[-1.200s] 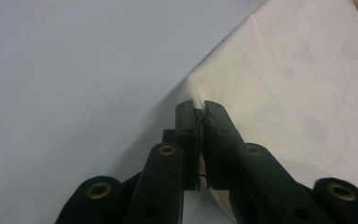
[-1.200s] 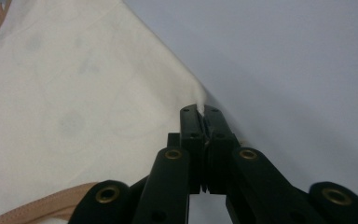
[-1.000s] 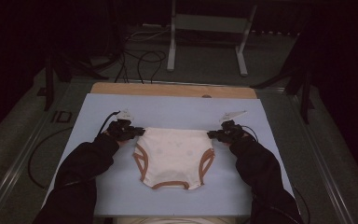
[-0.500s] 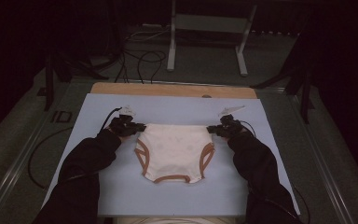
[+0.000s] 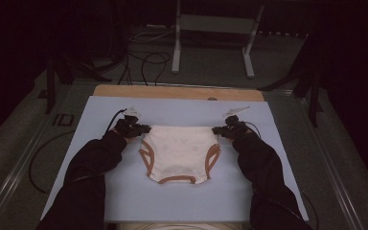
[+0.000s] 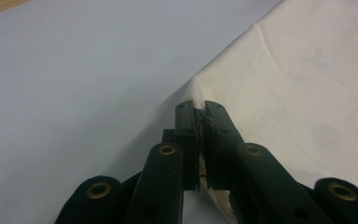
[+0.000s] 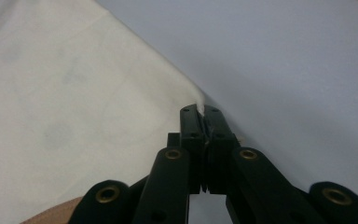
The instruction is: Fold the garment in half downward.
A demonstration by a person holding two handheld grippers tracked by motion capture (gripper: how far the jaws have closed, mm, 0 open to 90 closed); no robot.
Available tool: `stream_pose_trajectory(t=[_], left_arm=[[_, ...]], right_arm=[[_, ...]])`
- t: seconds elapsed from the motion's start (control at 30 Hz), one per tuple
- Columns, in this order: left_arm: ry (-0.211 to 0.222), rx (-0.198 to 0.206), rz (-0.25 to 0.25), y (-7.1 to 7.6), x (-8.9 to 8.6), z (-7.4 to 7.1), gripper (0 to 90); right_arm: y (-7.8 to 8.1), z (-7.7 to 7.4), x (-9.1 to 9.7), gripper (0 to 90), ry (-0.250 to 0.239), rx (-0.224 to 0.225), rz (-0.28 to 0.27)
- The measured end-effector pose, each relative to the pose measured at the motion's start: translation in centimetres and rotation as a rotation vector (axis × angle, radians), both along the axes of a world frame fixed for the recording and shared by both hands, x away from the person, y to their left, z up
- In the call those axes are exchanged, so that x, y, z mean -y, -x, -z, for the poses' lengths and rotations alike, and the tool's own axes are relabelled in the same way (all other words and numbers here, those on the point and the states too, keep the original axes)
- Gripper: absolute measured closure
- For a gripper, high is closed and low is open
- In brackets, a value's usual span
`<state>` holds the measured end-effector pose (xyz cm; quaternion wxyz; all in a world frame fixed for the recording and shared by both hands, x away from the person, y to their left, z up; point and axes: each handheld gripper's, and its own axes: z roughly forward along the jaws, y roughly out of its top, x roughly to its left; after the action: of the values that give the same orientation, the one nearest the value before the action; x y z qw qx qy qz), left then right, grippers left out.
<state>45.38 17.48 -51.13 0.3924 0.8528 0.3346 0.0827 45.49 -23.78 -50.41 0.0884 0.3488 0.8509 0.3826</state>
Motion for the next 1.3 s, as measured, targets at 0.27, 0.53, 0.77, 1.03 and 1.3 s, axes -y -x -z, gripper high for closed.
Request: stream_pose_trajectory(t=[0.27,0.53,0.77,1.03,1.3], left_arm=[[-0.013,-0.016,-0.006,-0.7,0.2,0.5,85.4],[-0.03,-0.031,-0.011,-1.3,0.4,0.5,85.4],[-0.049,-0.037,-0.018,-1.6,0.5,0.7,84.8],[-0.053,-0.038,-0.036,-1.6,0.7,0.4,78.6],[-0.037,0.011,-0.044,-1.1,0.6,-1.1,48.2]], right_arm=[[-0.8,0.6,-0.1,89.0,0.013,-0.013,0.006],[-1.3,0.9,-0.1,88.8,0.008,-0.017,0.02],[-1.8,1.4,-0.3,88.7,0.006,-0.028,0.035],[-1.9,1.3,-0.3,84.0,0.0,-0.04,0.047],[-1.7,0.0,-0.3,49.7,-0.036,-0.015,0.046]])
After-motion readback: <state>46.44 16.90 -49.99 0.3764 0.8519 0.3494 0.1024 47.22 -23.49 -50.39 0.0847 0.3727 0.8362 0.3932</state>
